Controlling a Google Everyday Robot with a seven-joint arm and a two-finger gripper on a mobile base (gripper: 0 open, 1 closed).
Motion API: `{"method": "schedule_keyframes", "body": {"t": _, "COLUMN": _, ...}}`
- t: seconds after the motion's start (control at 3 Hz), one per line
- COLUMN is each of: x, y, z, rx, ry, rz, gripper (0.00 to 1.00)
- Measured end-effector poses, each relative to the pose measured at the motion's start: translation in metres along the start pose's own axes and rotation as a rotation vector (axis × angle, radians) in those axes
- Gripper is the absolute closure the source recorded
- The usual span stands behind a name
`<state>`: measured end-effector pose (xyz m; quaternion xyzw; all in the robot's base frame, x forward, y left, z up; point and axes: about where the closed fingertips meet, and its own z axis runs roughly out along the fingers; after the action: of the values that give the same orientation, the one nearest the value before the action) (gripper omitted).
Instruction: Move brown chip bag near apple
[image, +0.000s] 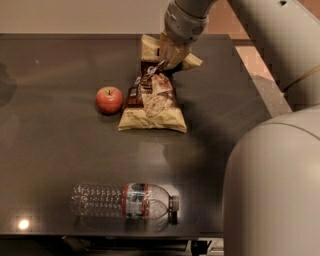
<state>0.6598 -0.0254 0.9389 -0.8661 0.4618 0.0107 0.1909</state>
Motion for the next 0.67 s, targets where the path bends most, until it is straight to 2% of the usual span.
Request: {"method": "schedule_keyframes", "body": {"t": 0.67, "x": -0.0043, "y": -0.011, "z": 0.0077, "rx": 0.015, "ry": -0.007, "rz": 0.002, "gripper": 0.36}}
